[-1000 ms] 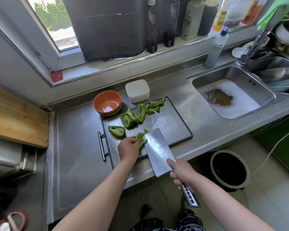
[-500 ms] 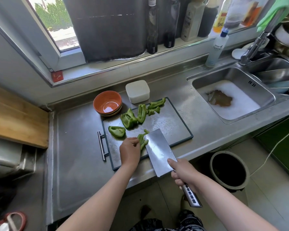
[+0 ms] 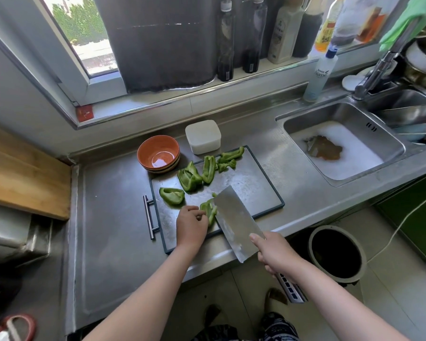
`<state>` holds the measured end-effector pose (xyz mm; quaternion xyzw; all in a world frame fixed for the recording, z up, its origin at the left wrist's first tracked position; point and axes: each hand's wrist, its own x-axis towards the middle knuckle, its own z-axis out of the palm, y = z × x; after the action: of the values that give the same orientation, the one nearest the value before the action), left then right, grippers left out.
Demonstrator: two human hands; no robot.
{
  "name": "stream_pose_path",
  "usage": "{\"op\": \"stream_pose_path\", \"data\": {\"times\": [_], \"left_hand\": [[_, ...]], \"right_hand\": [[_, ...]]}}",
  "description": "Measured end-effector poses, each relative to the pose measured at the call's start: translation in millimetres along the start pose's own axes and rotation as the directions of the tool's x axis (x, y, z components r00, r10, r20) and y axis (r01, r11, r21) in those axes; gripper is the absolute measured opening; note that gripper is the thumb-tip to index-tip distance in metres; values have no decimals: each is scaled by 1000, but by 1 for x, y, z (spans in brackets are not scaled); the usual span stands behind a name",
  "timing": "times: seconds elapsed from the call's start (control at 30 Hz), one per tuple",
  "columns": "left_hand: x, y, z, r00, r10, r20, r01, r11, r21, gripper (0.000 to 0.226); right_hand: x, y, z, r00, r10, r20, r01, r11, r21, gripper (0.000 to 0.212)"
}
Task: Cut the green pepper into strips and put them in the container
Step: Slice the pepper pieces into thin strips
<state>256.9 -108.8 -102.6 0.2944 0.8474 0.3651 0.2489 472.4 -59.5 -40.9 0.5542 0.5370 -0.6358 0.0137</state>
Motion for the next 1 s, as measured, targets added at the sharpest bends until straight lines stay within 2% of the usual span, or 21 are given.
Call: {"op": "stream_pose_path", "data": {"times": [0.13, 0.23, 0.33, 0.4, 0.43, 0.5, 0.6, 0.7, 0.77, 1.0], "left_hand": [[-6, -1, 1, 995, 41, 86, -38, 999, -27, 13], [-4, -1, -4, 986, 131, 108, -138, 988, 68, 20], [6, -1, -9, 955, 248, 163, -278, 940, 196, 48], [13, 4, -11, 911, 294, 289, -370, 893, 258, 64], [16, 5, -10, 891, 295, 346, -395, 878, 269, 64], [17, 7, -6, 896, 283, 341, -376, 893, 246, 51], [15, 7, -1, 949, 255, 184, -287, 941, 180, 32], [14, 7, 0, 980, 174, 100, -189, 968, 166, 22], [14, 6, -1, 987, 136, 87, -149, 976, 161, 20], [4, 9, -5, 984, 145, 99, -160, 972, 173, 15]], "right_hand": [[2, -13, -9, 995, -42, -92, 44, 999, 17, 30], [8, -24, -16, 989, -45, -140, 48, 999, 24, 28], [13, -30, -18, 989, -22, -149, 32, 997, 65, 25], [13, -33, -15, 989, -10, -149, 25, 994, 104, 24], [13, -35, -12, 988, -6, -153, 24, 993, 118, 25], [11, -37, -6, 986, -1, -168, 23, 991, 132, 26], [13, -36, 5, 978, -14, -206, 37, 993, 109, 30], [21, -32, 14, 970, -29, -240, 48, 996, 74, 33], [28, -31, 19, 967, -9, -253, 34, 995, 94, 34], [37, -32, 32, 981, 79, -179, -44, 980, 195, 30]]}}
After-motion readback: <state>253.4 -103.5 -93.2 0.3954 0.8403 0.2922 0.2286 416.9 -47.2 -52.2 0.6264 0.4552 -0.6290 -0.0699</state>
